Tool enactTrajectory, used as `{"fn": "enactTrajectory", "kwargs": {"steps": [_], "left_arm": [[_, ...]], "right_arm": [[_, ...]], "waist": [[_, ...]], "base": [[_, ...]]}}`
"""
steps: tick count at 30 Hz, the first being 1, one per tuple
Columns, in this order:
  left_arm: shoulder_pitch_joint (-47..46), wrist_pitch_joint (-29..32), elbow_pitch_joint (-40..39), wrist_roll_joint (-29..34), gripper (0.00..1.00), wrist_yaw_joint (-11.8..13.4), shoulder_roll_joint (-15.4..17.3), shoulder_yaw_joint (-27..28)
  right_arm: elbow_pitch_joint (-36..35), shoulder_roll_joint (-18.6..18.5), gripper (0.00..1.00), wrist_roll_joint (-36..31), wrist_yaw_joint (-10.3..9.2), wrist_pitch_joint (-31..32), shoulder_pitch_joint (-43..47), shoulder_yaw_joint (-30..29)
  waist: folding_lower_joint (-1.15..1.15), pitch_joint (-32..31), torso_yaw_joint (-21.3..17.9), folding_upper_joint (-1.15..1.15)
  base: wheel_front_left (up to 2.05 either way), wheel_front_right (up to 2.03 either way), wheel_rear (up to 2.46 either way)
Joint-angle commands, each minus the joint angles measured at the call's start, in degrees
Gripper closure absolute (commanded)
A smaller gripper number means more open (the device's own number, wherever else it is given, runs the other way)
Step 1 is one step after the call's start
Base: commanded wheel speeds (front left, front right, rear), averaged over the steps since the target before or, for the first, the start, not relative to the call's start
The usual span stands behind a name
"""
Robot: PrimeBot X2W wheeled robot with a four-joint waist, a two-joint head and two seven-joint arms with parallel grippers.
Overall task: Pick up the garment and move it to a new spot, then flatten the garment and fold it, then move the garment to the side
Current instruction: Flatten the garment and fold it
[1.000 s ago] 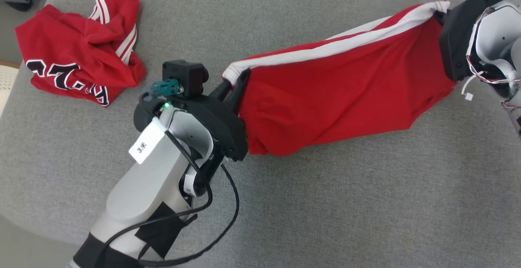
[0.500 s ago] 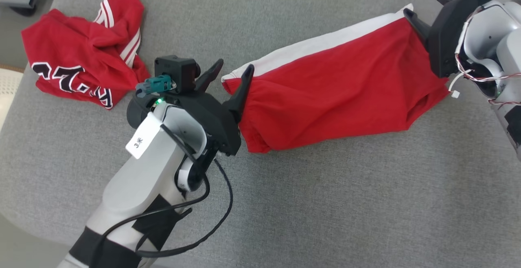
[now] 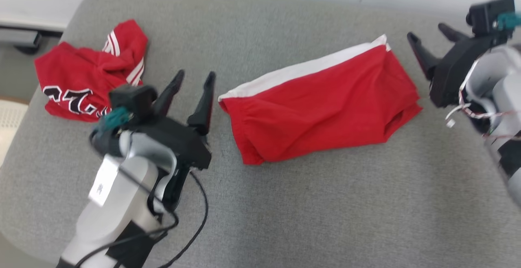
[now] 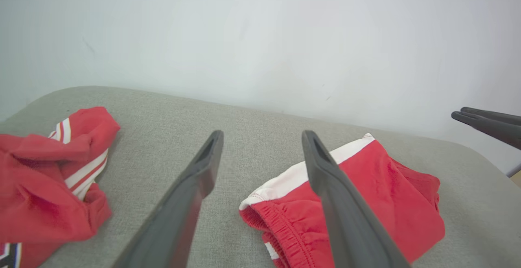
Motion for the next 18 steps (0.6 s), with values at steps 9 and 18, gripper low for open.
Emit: {"fn": "enactTrajectory", "kwargs": {"steps": [9,18], "left_arm": [[10.56,-8.03,-6.81,1.32,0.00,2.24,3.07,3.23],[21.61,-8.89,-17.76,10.18,0.00,1.16,5.14,6.40]], "right_arm": [[2.22,3.97,0.00,-1.14,-0.02,-7.30,7.35,-5.80],[6.27,6.35,0.00,-2.81,-0.02,-7.74,10.24,-9.36]], "waist": [[0.01,-5.33,-2.76,0.00],[0.01,-6.79,-2.99,0.00]], "base": [[0.00,0.00,0.00],[0.00,0.00,0.00]]}}
